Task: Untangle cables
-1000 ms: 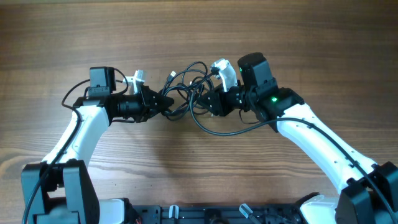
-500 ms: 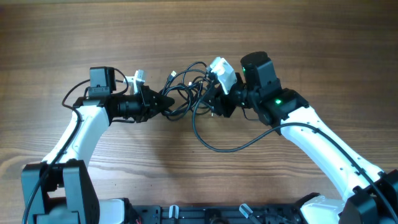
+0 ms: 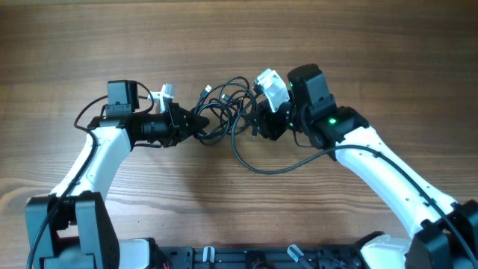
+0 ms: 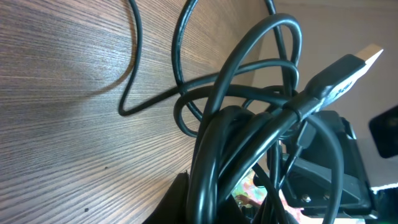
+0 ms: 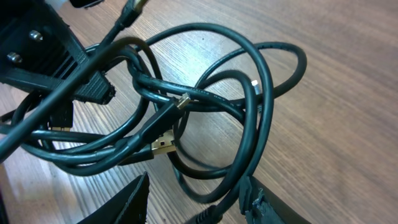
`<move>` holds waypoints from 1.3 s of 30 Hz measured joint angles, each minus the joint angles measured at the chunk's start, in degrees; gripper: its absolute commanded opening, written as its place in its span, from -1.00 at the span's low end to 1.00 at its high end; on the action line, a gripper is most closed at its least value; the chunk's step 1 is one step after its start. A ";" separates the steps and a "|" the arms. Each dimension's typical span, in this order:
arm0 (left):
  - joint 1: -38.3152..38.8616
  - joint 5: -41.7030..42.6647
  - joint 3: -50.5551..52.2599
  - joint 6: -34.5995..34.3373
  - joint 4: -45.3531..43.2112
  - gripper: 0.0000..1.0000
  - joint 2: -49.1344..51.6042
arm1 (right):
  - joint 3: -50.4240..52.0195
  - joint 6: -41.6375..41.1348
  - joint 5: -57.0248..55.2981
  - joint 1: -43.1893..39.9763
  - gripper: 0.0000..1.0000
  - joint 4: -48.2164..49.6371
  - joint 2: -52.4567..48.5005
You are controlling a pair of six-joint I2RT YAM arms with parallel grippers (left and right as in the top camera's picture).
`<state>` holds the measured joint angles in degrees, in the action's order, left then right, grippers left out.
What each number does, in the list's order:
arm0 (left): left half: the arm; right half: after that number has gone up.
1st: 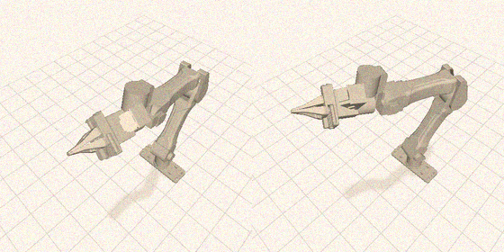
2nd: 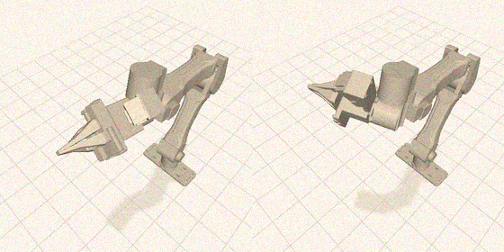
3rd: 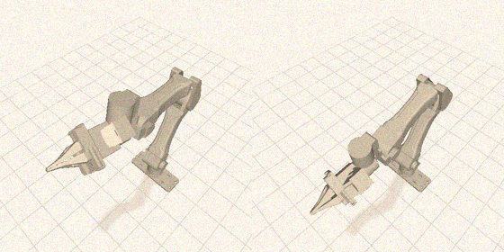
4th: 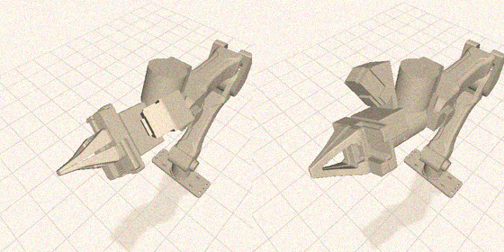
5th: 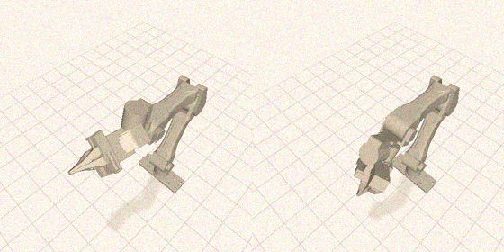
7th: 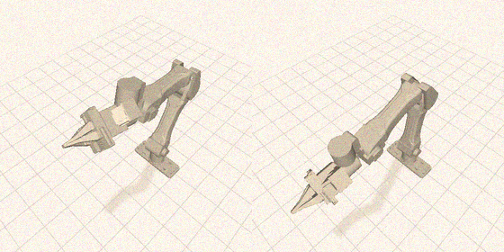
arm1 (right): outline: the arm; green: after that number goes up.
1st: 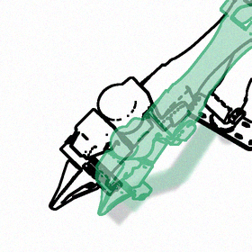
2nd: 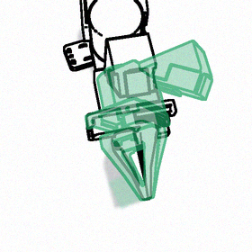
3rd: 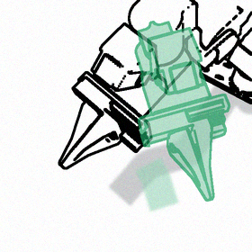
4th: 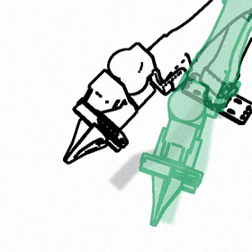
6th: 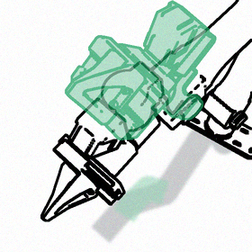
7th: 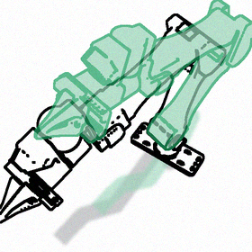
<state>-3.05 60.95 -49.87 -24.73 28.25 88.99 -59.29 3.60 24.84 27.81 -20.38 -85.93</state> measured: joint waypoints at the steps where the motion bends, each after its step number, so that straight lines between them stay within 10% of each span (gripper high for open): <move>1: -0.02 0.00 0.00 0.00 0.02 -0.92 0.00 | 0.00 -0.72 0.42 0.00 -0.02 0.17 -0.70; 12: -0.02 -0.13 0.00 -0.02 -0.02 -0.92 0.00 | 0.04 -14.58 0.85 -0.11 -0.21 3.93 -2.91; 16: -0.31 -0.83 0.00 -0.02 -0.15 -0.92 0.04 | 0.46 -16.46 0.85 -0.26 -0.90 8.57 -6.34; 24: -0.31 -1.33 0.00 -0.02 -0.13 -0.92 0.04 | 0.76 -14.73 5.05 -3.26 -0.92 8.46 -5.66; 39: 0.76 -13.68 -0.02 -2.38 3.34 -0.92 -0.31 | 2.27 -18.47 28.61 -20.61 -0.91 9.94 24.65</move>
<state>-2.28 47.27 -49.89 -27.11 31.59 88.68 -57.01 -14.87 53.45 7.20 -10.44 -61.28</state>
